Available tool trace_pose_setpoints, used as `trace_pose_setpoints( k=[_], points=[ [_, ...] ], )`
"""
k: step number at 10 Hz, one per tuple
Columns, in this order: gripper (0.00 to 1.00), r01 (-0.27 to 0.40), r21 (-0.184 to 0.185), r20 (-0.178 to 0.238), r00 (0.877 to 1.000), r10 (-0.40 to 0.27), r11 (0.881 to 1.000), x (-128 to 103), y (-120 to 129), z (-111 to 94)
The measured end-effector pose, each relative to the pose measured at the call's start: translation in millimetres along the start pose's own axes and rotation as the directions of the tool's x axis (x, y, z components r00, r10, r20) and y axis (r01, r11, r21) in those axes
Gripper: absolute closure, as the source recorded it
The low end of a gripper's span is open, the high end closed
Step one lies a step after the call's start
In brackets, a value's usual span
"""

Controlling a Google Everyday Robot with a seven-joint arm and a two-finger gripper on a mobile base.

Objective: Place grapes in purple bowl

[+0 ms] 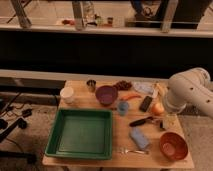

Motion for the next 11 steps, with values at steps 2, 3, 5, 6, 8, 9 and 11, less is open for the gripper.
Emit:
trace_pose_setpoints(
  k=[2,3,5,6,8,9,11],
  points=[
    [0.20,0.000,0.000,0.001,1.000,0.000,1.000,-0.2,-0.2,0.0],
    [0.20,-0.001,0.000,0.002,1.000,0.001,1.000,-0.4,-0.3,0.4],
    [0.20,-0.004,0.000,0.002,1.000,0.004,1.000,-0.4,-1.2,0.5],
    [0.20,-0.007,0.002,0.001,1.000,0.007,1.000,0.1,-2.5,0.6],
    [0.20,-0.019,0.012,-0.006,1.000,0.019,1.000,3.0,-5.8,-1.3],
    [0.20,-0.023,0.013,-0.009,1.000,0.023,1.000,4.4,-6.5,-1.6],
    [0.20,-0.024,0.012,-0.010,1.000,0.024,1.000,3.8,-7.7,0.4]
  ],
)
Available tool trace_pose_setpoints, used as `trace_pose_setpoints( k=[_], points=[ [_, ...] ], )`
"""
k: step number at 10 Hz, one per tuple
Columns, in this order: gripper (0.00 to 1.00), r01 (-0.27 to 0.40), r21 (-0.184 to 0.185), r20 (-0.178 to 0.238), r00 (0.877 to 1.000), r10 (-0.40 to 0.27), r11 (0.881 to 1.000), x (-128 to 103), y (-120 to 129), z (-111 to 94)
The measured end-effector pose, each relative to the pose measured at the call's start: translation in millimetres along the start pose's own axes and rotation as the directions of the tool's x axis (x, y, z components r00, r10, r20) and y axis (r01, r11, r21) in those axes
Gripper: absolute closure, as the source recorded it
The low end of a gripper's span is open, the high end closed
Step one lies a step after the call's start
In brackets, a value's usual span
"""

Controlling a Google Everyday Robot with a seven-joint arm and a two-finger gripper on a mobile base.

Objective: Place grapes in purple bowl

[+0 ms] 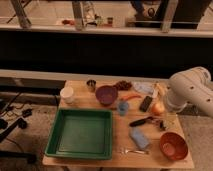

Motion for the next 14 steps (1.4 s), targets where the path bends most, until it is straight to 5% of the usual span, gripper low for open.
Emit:
trace_pose_setpoints(
  k=[5,11,14],
  points=[
    [0.20,-0.003,-0.004,-0.007,1.000,0.003,1.000,0,-5,4],
    [0.20,0.030,0.013,-0.049,0.998,-0.030,0.999,-10,-50,17],
    [0.20,0.062,0.034,-0.003,0.998,-0.062,0.997,-20,-81,34]
  ],
)
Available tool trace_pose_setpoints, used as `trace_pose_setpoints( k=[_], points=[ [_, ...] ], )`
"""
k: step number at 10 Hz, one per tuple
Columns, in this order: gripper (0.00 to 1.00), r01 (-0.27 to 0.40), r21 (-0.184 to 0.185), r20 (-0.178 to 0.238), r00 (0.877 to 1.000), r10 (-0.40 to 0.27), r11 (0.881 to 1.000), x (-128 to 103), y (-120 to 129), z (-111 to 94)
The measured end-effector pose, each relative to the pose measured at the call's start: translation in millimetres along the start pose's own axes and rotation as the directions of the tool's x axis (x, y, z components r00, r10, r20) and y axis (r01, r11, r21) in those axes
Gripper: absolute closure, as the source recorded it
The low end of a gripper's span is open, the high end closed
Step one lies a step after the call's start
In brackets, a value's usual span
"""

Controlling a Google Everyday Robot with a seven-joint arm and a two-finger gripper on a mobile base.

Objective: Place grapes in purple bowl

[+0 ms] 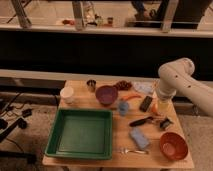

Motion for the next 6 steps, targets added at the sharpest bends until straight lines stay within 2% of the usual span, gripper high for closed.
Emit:
trace_pose_setpoints(
  k=[4,6],
  points=[
    [0.20,0.061,0.054,0.039,0.997,-0.064,0.997,-11,-50,25],
    [0.20,0.101,0.063,0.047,0.994,-0.104,0.993,-22,-75,41]
  ],
)
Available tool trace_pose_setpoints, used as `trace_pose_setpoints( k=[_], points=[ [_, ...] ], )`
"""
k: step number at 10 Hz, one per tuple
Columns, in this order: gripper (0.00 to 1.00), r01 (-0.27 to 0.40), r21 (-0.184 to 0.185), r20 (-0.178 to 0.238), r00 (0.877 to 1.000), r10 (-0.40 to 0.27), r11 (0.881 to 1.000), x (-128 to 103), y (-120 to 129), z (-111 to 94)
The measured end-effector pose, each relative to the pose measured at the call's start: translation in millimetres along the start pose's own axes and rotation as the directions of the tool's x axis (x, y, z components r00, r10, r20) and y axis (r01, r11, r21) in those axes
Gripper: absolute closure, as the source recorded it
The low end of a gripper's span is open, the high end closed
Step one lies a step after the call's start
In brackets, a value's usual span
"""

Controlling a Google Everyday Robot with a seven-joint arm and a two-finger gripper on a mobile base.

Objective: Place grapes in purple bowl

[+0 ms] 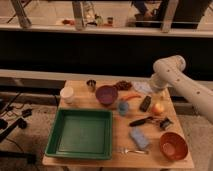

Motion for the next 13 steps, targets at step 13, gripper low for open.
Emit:
trace_pose_setpoints(
  k=[13],
  points=[
    [0.20,-0.029,-0.019,0.064,0.997,0.030,0.999,-3,-39,35]
  ],
)
